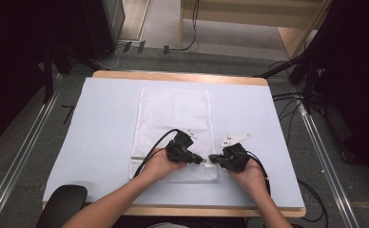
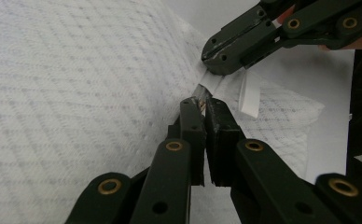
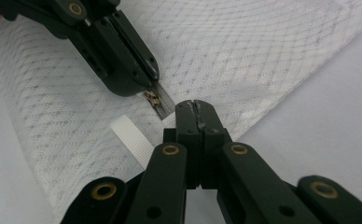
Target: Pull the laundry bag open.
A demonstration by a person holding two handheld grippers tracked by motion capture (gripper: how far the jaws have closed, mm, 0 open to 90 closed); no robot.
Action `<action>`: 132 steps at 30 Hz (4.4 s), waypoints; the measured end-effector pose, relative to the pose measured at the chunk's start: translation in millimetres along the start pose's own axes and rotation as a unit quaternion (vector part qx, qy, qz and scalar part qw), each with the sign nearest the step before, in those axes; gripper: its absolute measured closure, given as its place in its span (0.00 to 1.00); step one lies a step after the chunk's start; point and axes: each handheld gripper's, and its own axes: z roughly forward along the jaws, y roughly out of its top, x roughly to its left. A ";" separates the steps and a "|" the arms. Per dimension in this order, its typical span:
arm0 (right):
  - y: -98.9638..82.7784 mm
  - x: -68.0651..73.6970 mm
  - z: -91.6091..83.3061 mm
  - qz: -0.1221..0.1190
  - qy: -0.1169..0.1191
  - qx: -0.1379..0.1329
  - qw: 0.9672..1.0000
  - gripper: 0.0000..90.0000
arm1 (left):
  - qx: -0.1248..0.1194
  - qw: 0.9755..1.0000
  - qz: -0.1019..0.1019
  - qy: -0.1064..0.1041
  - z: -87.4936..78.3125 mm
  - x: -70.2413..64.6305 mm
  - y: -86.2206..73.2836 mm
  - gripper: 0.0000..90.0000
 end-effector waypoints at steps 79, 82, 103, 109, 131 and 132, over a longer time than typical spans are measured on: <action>0.3 -3.5 0.1 0.013 0.012 0.002 1.000 1.00 | 0.022 0.999 -0.042 -0.008 -80.5 36.4 -30.3 0.98; 0.5 -3.7 0.2 0.011 0.013 0.002 1.000 1.00 | 0.024 0.999 -0.044 -0.009 -82.9 37.4 -31.5 0.98; 2.8 -2.4 1.5 0.002 0.017 0.007 1.000 1.00 | 0.040 0.997 -0.071 0.000 -98.0 44.1 -44.1 0.98; 2.6 -2.7 1.5 0.003 0.017 0.007 1.000 1.00 | 0.033 0.996 -0.080 0.003 -110.5 50.2 -50.9 0.98; 2.3 -3.0 1.5 0.002 0.018 0.005 1.000 1.00 | 0.048 0.992 -0.116 0.027 -134.7 67.8 -70.3 0.98; 2.2 -3.0 1.5 0.002 0.018 0.006 1.000 1.00 | 0.046 0.992 -0.117 0.029 -136.0 68.0 -71.6 0.98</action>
